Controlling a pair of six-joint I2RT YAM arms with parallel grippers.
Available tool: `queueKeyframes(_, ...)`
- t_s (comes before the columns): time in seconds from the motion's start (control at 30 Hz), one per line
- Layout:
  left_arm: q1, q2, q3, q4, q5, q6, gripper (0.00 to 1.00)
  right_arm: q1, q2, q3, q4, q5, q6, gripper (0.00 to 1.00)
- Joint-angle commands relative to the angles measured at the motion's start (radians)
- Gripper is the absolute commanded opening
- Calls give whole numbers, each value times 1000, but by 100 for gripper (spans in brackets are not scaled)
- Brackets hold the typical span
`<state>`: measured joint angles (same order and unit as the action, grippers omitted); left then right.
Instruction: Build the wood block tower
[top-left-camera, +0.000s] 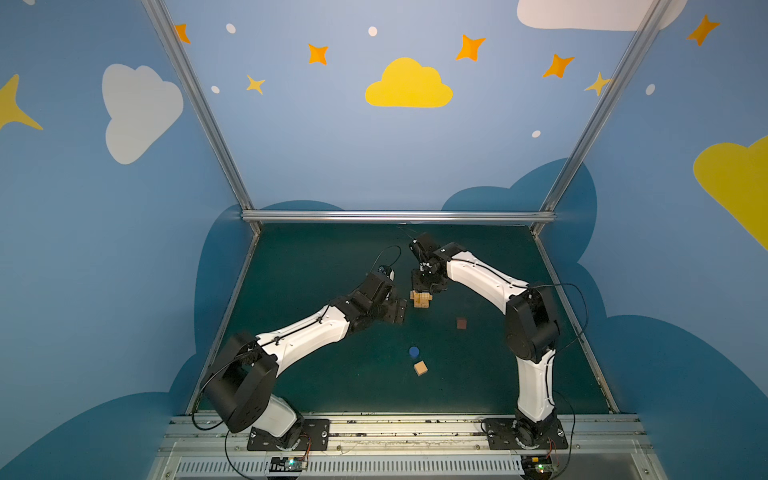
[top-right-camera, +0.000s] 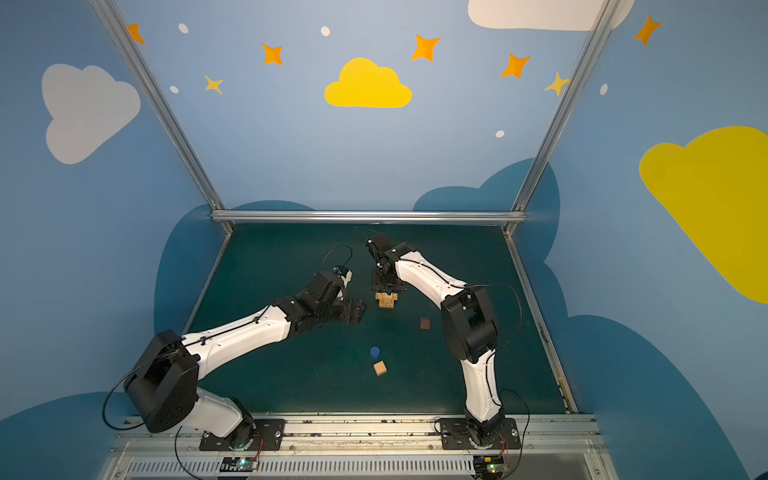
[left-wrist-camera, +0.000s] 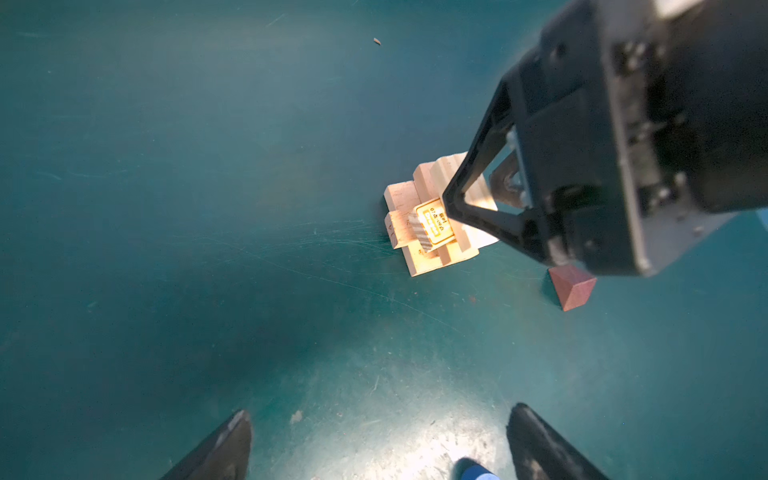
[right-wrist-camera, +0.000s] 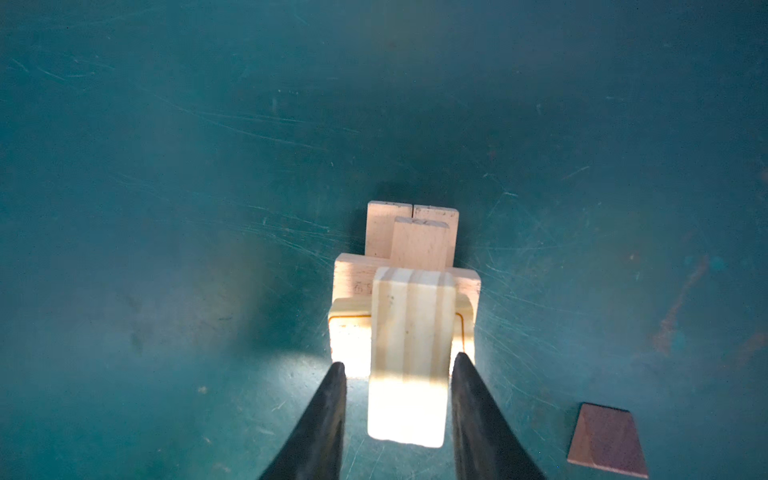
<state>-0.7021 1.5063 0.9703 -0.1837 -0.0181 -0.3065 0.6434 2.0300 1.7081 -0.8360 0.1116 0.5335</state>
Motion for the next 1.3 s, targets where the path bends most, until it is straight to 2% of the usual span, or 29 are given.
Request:
queueKeyframes(0.0,6,21,14,2,-11,3,88,2,-66,13,-12,5,-15,37)
queueKeyframes(0.1,10,50,30,0,16,-4,79,-1,-83,1,-8,7,-18,37)
queueKeyframes(0.3,22,139,106,-32,116,-15,45,-11,-119,-40,19,-7,-25,35)
queueKeyframes(0.5,31,211,157,-23,186,-44,33,-25,-129,-64,35,-22,-32,35)
queueKeyframes(0.9,46,316,235,-30,280,-84,19,-44,-116,-73,63,-58,-41,34)
queueKeyframes(1.27,58,378,281,-11,310,-119,18,-44,-114,-62,48,-31,-63,33)
